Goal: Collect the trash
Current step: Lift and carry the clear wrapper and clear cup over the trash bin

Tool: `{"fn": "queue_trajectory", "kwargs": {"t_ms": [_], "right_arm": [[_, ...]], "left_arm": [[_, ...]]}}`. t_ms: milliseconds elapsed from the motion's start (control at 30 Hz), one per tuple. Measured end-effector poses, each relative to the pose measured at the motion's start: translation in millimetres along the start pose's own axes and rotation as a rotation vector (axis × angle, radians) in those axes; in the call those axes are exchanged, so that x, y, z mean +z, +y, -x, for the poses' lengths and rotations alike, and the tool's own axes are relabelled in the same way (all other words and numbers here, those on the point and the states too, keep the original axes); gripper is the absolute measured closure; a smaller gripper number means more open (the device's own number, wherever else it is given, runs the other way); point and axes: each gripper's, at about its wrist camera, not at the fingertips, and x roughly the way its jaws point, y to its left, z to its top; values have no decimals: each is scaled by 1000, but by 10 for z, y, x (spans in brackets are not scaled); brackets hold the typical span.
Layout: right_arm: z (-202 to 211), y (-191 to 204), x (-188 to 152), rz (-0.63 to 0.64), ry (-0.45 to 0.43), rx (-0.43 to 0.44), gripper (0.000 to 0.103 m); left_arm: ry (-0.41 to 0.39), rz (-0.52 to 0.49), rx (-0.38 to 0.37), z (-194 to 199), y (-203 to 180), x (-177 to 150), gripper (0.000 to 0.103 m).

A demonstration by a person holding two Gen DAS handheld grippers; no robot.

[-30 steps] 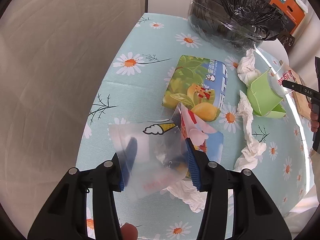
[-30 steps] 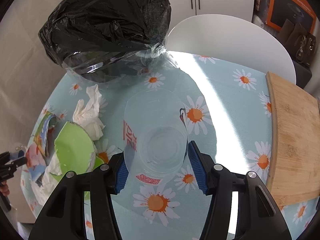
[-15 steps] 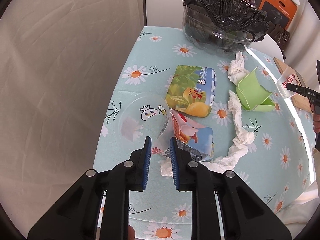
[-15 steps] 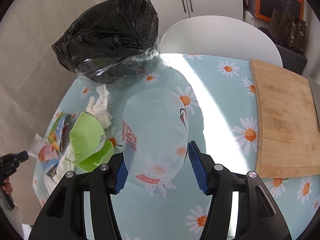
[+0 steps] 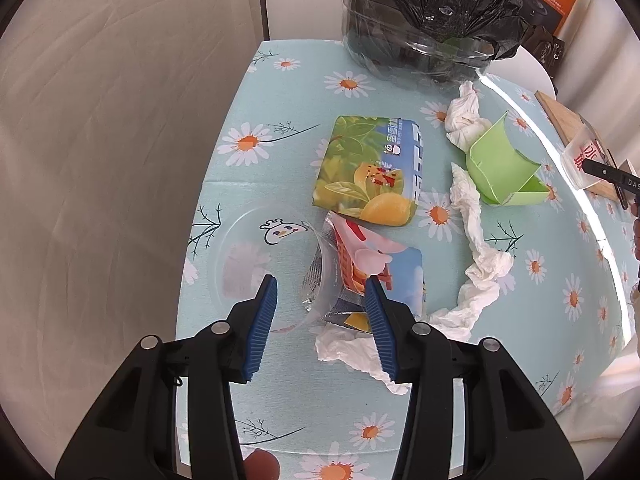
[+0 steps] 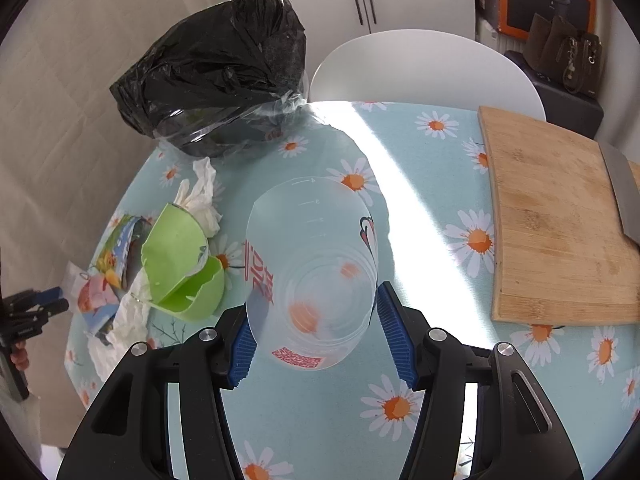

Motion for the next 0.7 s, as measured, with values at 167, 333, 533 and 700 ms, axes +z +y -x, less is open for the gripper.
{"fn": "queue_trajectory", "kwargs": {"t_ms": [167, 333, 533, 700], "right_arm": [[50, -25, -41, 13, 2, -23, 51], [119, -69, -65, -10, -17, 9, 51], [205, -71, -69, -29, -41, 49, 51], [371, -25, -34, -13, -86, 57, 51]], "left_arm": [[38, -5, 2, -94, -12, -17, 100], [19, -23, 32, 72, -62, -63, 100], [-30, -40, 72, 380, -125, -34, 100], [-91, -51, 83, 621, -227, 86, 100]]}}
